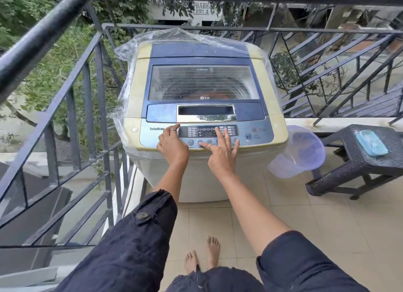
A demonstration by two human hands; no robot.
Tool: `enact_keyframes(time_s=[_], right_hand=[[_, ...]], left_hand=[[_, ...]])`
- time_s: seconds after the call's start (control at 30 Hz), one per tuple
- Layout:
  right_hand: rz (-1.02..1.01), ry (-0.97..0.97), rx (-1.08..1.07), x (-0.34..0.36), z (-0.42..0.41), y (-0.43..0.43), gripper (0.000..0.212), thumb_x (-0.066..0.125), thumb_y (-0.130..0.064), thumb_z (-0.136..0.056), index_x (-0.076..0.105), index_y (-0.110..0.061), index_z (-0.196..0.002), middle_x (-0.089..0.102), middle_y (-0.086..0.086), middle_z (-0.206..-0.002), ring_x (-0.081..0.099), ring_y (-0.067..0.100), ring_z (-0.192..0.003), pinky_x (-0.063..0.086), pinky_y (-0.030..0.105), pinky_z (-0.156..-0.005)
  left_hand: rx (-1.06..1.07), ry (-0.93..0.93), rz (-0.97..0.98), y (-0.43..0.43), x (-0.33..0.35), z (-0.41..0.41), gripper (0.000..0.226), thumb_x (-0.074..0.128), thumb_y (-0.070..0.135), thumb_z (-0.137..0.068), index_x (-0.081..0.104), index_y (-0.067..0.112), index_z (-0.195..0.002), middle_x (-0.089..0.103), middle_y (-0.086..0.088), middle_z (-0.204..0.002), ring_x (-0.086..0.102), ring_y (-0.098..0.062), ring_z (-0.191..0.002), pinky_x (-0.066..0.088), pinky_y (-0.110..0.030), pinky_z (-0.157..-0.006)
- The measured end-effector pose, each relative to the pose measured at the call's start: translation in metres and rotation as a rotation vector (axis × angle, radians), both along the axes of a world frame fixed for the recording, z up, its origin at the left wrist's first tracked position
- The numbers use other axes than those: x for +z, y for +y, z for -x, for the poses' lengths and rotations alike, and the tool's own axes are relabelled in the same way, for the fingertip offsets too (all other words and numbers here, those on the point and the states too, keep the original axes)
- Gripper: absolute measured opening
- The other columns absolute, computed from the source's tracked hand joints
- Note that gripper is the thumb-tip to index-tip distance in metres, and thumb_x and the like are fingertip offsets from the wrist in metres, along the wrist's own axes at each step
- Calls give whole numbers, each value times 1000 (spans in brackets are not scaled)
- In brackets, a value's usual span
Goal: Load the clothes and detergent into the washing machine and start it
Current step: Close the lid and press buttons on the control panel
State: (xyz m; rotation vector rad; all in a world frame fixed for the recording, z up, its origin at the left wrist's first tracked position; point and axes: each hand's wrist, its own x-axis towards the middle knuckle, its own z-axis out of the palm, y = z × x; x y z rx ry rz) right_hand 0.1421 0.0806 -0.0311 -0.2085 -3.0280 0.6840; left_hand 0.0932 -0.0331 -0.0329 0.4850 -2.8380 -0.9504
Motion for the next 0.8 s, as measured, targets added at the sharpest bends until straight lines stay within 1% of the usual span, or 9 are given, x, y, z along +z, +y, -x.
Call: enact_keyframes(time_s=[0.2,0.63,0.7,0.73,0.8], right_hand=[[-14,-4,10,3,1,0,60,43,6,-87,59,-38,-124,11,0,-160,-3,22,-149,-11,52,-116],[-29,2,1,4,1,-2,60,44,8,-86,61,-37,-122,14,1,-159,-1,22,-149,-11,51,-116],[-32,9,-2,3,1,-2,58,44,8,-86,62,-36,-120,19,2,-158,2,22,-148,-10,50,-117],[-31,13,-6,2,1,-2,57,45,7,-86,63,-35,-119,24,4,-156,7,23,-148,-7,50,-117],[-30,27,-21,2,2,-2,51,45,3,-88,66,-34,-117,40,6,-144,25,26,-141,5,47,-116]], left_hand=[[1,6,-2,-1,-1,1,52,46,-5,-87,52,22,-131,45,3,-138,40,-23,-126,29,-37,-106],[11,17,-12,-2,0,2,53,46,-7,-87,52,23,-131,47,3,-137,40,-22,-125,29,-37,-107],[13,15,-11,-1,0,2,53,46,-7,-87,52,22,-131,47,3,-137,41,-22,-125,29,-38,-107],[13,13,-10,-2,0,1,53,47,-7,-87,52,22,-131,47,3,-137,40,-23,-125,29,-38,-107],[12,10,-9,-2,0,2,53,47,-7,-87,52,22,-131,46,2,-137,40,-23,-125,28,-38,-107]])
